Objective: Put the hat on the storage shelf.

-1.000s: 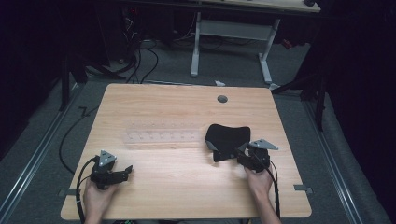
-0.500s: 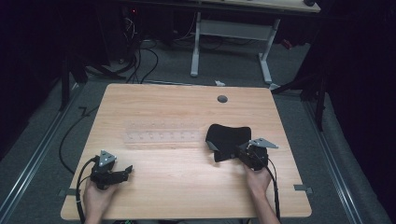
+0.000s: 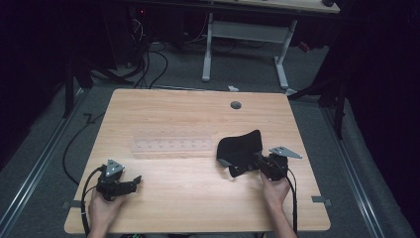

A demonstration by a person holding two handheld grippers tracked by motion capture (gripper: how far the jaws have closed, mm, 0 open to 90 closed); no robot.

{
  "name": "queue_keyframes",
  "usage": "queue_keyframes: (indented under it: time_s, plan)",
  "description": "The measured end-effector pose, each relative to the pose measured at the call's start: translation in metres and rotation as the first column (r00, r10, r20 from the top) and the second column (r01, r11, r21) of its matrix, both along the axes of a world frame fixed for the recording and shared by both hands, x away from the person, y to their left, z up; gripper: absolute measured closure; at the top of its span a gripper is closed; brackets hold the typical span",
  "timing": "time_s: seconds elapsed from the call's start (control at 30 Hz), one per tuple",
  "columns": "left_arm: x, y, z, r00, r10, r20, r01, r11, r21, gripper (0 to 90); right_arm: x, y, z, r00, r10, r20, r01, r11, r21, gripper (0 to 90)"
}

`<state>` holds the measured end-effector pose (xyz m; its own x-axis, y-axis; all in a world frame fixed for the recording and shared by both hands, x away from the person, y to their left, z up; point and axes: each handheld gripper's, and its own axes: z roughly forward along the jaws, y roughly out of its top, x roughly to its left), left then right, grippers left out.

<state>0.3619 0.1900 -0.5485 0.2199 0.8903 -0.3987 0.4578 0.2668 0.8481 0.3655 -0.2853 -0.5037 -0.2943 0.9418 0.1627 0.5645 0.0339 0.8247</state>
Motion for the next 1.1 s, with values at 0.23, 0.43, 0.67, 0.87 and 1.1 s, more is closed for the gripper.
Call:
queue_keyframes:
  time_s: [0.23,0.43,0.67,0.87,1.1]
  plan:
    - [0.003,0.0,0.0,0.9996,0.026,-0.002,-0.026,0.9996,-0.003,20.7,-0.007,-0.006,0.008,0.9997,-0.001,0.024,0.001,1.0,0.012,85.5]
    - [0.003,-0.002,0.0,0.9995,0.031,-0.003,-0.031,0.9995,0.004,19.6,-0.013,-0.01,0.013,0.9994,-0.001,0.035,0.0,1.0,0.019,85.5]
    - [0.002,-0.002,0.0,1.0,0.0,0.0,0.0,1.0,0.007,19.0,-0.025,-0.016,0.021,0.9989,0.019,0.043,-0.021,0.999,0.043,85.6]
    - [-0.001,-0.006,0.001,0.9994,-0.034,0.004,0.034,0.9993,0.016,18.6,-0.033,-0.018,0.026,0.9983,0.045,0.036,-0.047,0.997,0.062,85.5]
    - [-0.01,-0.017,0.01,0.9941,-0.108,0.016,0.108,0.9941,0.011,17.2,-0.043,-0.013,0.037,0.9951,0.085,0.051,-0.089,0.993,0.075,85.5]
